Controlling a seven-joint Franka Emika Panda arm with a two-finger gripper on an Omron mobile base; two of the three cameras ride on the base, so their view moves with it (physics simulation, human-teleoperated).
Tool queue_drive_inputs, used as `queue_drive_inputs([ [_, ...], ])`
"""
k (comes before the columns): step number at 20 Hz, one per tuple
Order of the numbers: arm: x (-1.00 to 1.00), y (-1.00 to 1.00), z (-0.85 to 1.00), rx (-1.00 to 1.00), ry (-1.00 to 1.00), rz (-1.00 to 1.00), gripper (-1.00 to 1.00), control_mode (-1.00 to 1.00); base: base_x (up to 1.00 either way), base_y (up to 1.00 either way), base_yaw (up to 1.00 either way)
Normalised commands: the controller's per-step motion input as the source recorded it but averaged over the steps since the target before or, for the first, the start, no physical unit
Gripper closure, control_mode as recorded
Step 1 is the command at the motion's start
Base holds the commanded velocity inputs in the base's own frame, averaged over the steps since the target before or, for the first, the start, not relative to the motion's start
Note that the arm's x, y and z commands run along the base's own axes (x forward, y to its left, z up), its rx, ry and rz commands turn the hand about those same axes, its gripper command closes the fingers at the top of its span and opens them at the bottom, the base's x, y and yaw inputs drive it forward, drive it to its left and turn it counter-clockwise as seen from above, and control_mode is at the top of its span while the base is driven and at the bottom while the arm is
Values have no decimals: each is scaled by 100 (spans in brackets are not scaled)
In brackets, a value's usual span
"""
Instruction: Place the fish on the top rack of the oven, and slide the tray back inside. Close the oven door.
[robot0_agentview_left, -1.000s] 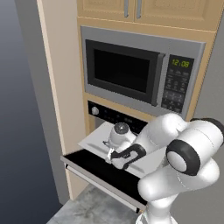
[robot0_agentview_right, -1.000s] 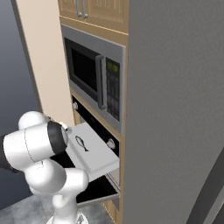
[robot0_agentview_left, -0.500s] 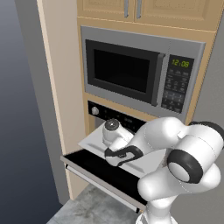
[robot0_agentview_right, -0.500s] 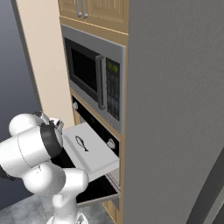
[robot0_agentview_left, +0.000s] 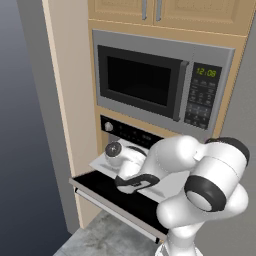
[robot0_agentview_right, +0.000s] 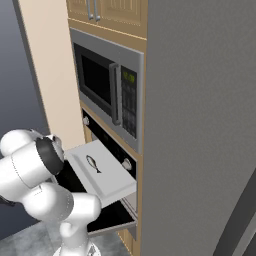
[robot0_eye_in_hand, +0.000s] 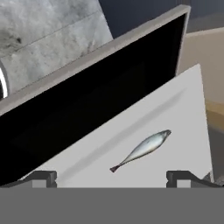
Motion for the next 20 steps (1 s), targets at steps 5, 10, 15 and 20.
queue_drive_inputs([
  [5, 0, 2, 0, -19, 2, 39, -100, -100, 0, 0, 0],
  [10, -2, 8, -21, -16, 6, 30, -100, -100, 0, 0, 0],
  [15, -2, 28, -44, -10, 0, 5, -100, -100, 0, 0, 0],
  [20, 0, 12, -49, -10, 0, 0, -100, -100, 0, 0, 0],
])
